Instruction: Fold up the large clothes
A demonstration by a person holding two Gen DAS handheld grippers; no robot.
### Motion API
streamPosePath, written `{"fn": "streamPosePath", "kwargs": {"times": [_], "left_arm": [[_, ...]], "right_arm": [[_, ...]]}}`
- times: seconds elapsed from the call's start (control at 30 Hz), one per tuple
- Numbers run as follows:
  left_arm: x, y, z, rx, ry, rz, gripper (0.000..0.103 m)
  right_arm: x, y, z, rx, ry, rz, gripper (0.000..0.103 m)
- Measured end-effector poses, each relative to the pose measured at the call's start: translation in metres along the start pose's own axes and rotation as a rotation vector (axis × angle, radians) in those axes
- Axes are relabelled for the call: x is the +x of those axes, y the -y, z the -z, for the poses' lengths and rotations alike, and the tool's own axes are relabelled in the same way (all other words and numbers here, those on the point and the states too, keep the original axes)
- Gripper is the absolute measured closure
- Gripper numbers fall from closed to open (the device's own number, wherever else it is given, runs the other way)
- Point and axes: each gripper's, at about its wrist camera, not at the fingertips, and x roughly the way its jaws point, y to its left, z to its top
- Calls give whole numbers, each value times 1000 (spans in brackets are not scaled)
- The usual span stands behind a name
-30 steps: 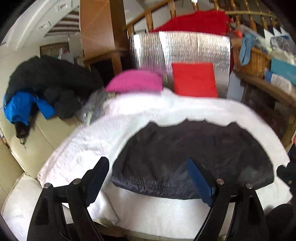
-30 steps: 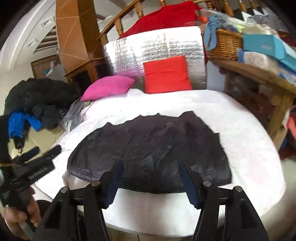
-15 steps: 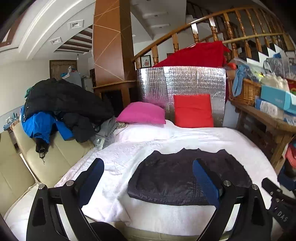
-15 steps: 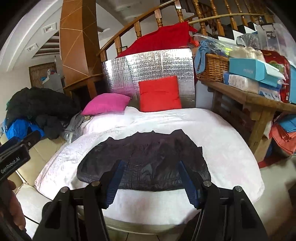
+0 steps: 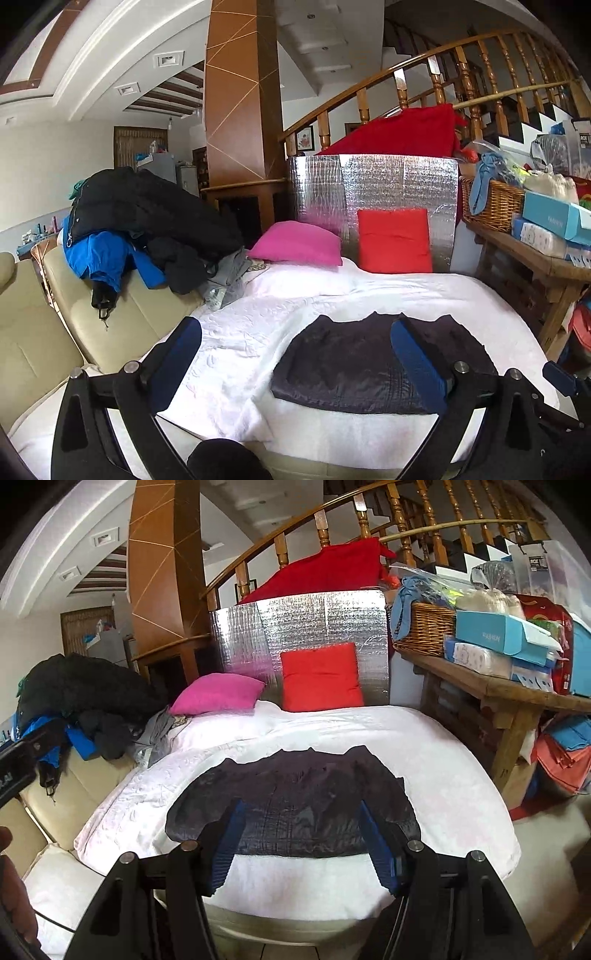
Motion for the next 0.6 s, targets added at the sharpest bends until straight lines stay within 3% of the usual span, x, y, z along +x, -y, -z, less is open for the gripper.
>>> {"fn": "streamPosePath", "kwargs": {"times": [0.6], "left_arm": [[-5, -1, 1, -1, 10, 11, 1]], "right_arm": [[-1, 3, -6, 25, 5, 20, 36]]}}
